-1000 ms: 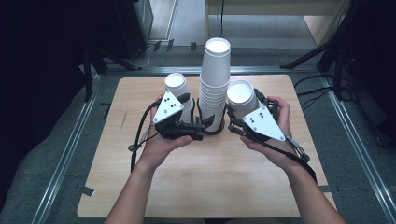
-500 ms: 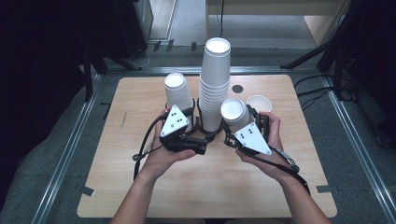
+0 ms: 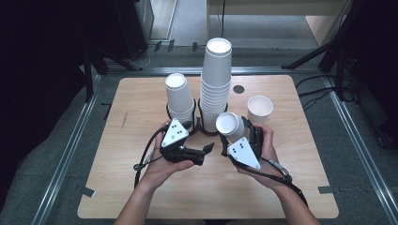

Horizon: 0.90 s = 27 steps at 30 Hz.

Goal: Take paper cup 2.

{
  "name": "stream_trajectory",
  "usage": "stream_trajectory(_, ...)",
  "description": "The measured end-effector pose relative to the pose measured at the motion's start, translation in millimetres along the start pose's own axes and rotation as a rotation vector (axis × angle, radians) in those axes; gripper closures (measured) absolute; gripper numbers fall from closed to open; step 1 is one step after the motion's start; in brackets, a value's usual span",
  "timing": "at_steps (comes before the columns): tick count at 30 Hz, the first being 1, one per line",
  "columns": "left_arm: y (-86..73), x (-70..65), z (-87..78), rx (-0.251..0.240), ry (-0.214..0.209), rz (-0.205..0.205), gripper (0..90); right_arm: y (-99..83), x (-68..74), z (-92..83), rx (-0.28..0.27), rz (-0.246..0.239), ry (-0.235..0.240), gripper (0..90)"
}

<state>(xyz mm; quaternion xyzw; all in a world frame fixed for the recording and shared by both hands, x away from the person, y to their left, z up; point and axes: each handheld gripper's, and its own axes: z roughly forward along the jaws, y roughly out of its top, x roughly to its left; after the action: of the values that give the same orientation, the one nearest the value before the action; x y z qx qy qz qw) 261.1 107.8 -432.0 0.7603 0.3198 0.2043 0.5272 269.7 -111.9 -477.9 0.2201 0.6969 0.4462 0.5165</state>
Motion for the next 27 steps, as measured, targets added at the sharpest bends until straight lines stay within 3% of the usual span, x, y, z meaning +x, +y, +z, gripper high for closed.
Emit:
stream_trajectory(9, -14.5, -0.7, 3.6, 0.029, 0.0, -0.009, 1.8, -16.5, 15.5, -9.8, -0.005, -0.064, -0.003, 16.9)
stream_trajectory(17, -21.6, -6.6, 9.0, 0.038, -0.016, 0.004, 1.8, -30.6, 20.8, -18.7, -0.002, -0.048, -0.011, 16.9)
stream_trajectory(20, -23.6, -8.6, 10.9, 0.044, -0.023, 0.005, 1.8, -34.0, 23.1, -21.0, -0.006, -0.077, 0.004, 16.8)
stream_trajectory(27, -26.8, -14.9, 13.8, 0.053, -0.043, 0.026, 1.8, -37.5, 30.8, -21.1, -0.01, -0.091, 0.012, 16.8)
